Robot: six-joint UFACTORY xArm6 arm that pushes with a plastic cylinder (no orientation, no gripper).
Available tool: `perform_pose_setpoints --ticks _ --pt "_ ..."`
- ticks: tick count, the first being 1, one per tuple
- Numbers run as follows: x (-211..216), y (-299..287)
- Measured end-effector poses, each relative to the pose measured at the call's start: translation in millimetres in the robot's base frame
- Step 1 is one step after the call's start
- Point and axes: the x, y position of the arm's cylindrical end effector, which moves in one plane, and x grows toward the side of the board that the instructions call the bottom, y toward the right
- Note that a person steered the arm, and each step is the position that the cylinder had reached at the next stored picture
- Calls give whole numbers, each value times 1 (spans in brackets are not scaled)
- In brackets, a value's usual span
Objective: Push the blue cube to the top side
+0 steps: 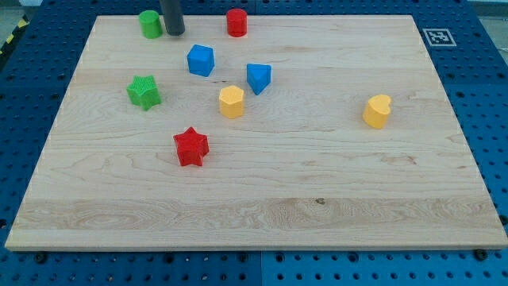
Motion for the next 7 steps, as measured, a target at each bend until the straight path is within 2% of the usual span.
perform_pose_setpoints --ticks 2,3,4,5,6,7 --pt "-9 -48" --pt "-9 -46" --pt "-7 -12" --pt "26 24" --pt "79 42" --pt "83 42"
